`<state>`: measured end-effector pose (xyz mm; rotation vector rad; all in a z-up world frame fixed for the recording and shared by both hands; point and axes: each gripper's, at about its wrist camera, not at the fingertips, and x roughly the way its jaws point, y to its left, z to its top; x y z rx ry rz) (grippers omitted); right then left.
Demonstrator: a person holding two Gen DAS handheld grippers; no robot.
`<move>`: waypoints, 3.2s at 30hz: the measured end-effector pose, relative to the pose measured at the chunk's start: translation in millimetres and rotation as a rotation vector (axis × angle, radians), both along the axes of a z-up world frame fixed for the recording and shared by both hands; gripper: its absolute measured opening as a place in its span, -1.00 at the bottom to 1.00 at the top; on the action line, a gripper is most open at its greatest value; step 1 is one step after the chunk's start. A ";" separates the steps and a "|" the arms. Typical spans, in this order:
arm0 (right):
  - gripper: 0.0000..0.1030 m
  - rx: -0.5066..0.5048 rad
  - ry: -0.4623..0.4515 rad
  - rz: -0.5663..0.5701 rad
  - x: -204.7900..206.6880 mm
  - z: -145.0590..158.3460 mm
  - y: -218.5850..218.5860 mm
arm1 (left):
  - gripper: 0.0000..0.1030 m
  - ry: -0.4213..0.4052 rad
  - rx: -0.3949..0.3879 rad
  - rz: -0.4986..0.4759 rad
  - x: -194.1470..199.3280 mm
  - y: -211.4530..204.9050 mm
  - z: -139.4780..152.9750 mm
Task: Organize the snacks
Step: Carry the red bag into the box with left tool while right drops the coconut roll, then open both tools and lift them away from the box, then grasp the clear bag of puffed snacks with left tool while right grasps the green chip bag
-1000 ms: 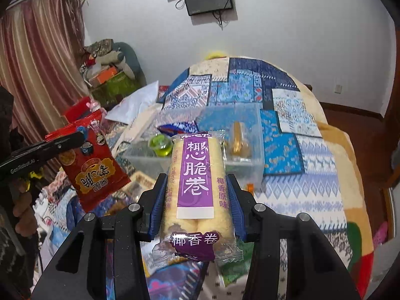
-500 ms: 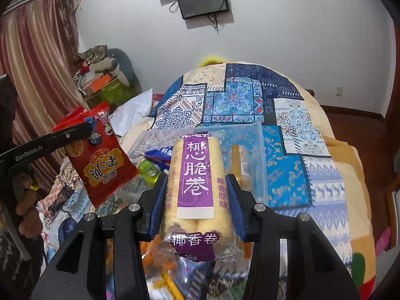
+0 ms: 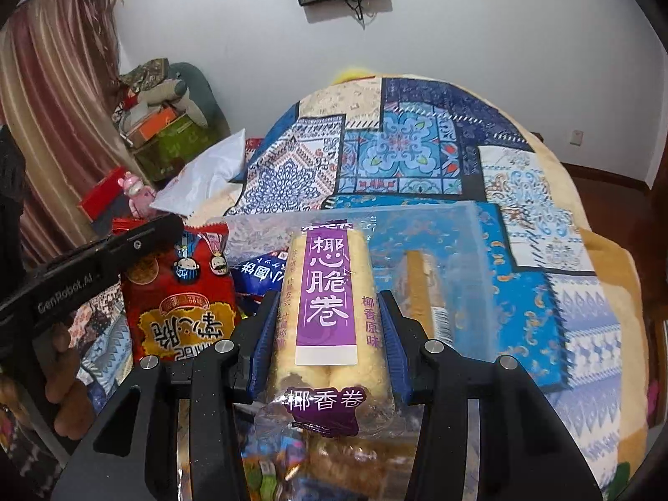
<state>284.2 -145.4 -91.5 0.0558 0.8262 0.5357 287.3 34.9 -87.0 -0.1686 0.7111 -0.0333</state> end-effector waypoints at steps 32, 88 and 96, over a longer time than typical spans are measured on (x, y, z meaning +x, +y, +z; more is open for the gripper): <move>0.12 -0.034 -0.041 -0.049 -51.3 42.1 -29.7 | 0.06 0.108 0.093 0.006 -67.8 15.4 13.1; -0.14 -0.127 0.195 -0.085 -134.7 -64.9 -73.7 | -0.12 0.310 0.128 -0.104 -163.6 -24.5 -95.9; -0.20 -0.108 0.190 -0.084 -138.5 -56.6 -80.7 | -0.13 0.258 0.111 -0.085 -172.1 -16.1 -70.3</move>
